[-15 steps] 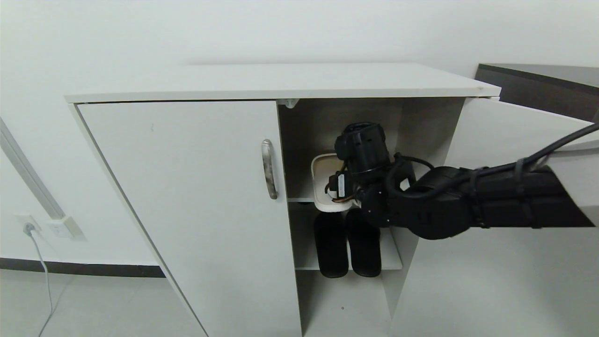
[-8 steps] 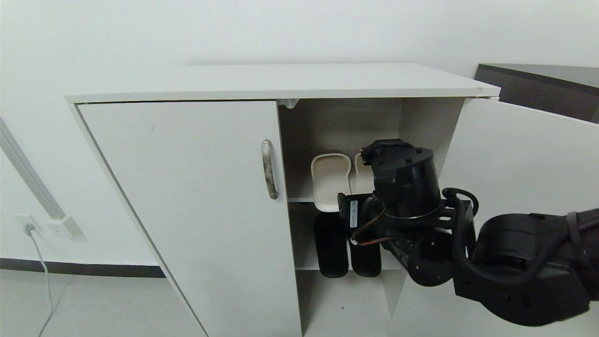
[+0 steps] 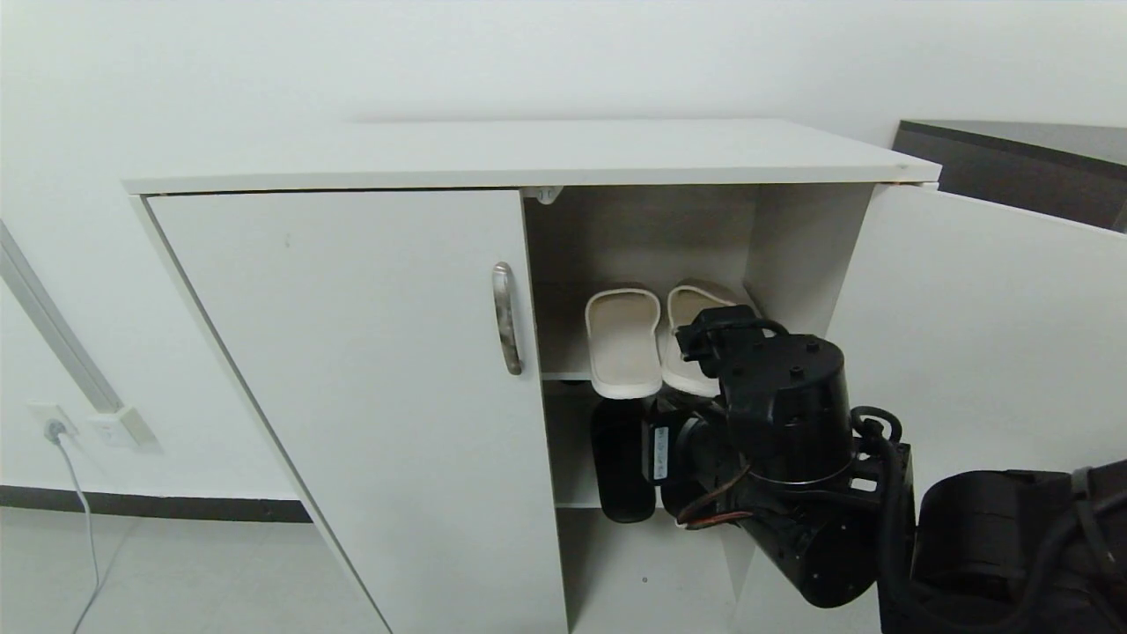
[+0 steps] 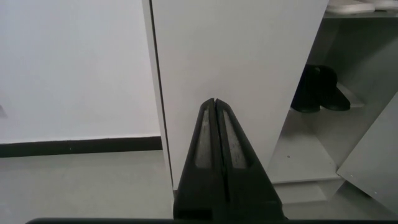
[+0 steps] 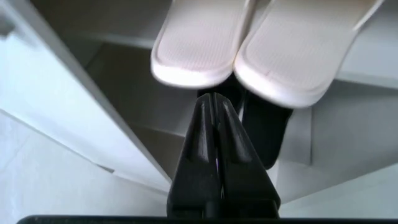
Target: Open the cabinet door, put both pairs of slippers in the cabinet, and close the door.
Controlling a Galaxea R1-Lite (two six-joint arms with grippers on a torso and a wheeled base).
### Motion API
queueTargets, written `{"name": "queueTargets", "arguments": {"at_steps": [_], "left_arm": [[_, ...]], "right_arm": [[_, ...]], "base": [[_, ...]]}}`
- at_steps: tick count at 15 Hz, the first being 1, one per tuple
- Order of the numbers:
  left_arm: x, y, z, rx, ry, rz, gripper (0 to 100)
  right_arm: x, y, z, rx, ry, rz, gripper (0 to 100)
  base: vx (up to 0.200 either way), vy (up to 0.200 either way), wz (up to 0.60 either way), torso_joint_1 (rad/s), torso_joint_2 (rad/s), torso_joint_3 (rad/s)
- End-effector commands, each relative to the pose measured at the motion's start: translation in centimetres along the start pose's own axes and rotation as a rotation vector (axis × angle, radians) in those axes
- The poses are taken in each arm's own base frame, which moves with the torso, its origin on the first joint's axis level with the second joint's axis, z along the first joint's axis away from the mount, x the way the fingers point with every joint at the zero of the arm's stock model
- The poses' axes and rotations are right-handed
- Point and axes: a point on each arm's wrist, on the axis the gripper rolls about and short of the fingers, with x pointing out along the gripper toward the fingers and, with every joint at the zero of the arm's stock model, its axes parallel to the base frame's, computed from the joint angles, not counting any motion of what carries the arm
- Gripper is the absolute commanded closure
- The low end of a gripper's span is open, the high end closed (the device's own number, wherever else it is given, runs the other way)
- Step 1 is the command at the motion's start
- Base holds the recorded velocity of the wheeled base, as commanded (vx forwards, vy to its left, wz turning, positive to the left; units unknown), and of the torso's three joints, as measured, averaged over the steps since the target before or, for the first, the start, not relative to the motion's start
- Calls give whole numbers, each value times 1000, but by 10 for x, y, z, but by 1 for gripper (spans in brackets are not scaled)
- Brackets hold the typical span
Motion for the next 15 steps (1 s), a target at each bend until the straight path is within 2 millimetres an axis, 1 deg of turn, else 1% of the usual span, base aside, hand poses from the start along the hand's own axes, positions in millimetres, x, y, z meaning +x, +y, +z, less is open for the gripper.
{"name": "queueTargets", "arguments": {"at_steps": [1, 8, 15], "left_arm": [[0, 0, 0, 0, 1, 0, 100], [0, 0, 0, -4, 1, -3, 100], [0, 0, 0, -5, 3, -5, 100]], "right_arm": [[2, 3, -11, -21, 24, 3, 100], [1, 6, -12, -34, 22, 11, 100], [0, 7, -14, -39, 25, 11, 100]], "base": [[0, 0, 0, 0, 0, 0], [0, 0, 0, 0, 0, 0], [-200, 0, 0, 2, 2, 2]]}}
